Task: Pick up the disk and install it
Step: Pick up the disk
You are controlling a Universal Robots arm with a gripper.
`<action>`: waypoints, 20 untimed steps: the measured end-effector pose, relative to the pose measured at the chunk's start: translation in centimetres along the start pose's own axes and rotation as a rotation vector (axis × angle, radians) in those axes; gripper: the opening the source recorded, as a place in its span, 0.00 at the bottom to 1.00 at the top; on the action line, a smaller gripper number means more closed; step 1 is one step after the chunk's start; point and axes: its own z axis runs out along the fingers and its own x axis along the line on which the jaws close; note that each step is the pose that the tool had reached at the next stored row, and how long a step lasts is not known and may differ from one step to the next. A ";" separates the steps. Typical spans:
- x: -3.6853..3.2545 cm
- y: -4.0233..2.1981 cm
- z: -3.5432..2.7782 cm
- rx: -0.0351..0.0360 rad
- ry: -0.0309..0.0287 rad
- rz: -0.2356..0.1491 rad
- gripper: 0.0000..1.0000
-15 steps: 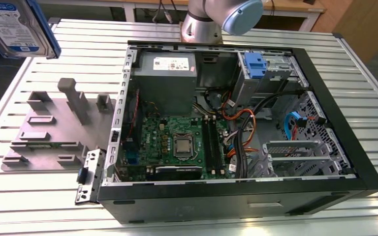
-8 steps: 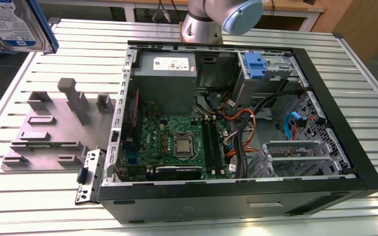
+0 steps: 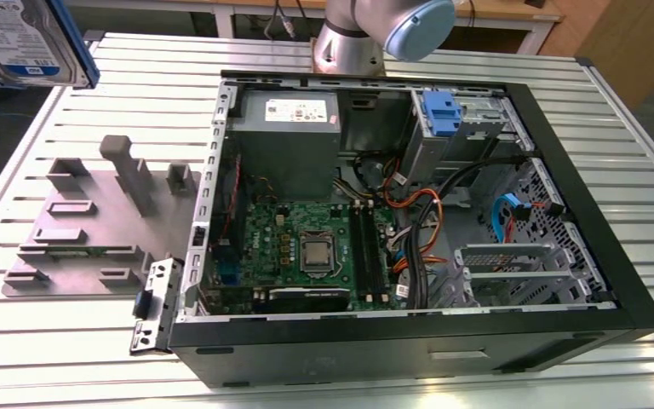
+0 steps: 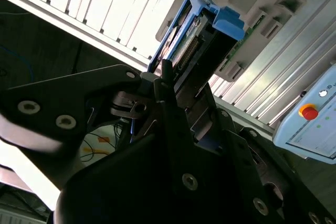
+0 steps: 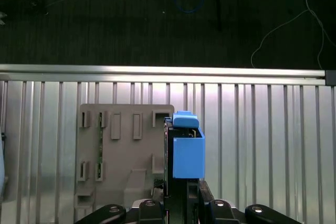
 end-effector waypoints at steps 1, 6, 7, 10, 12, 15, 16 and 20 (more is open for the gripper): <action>0.00 0.00 -0.01 0.0000 0.0000 0.000 0.35; 0.00 -0.20 -0.03 -0.0001 0.0001 0.000 0.35; 0.00 -0.32 -0.02 0.0000 0.0001 0.000 0.35; -0.01 -0.74 -0.04 0.0000 0.0000 0.000 0.35; -0.01 -1.05 -0.06 0.0000 0.0000 0.000 0.35; -0.01 -1.51 -0.08 -0.0001 0.0001 0.000 0.35; -0.01 -1.64 -0.08 -0.0001 0.0001 0.000 0.35; -0.02 -2.22 -0.10 0.0000 0.0000 0.000 0.35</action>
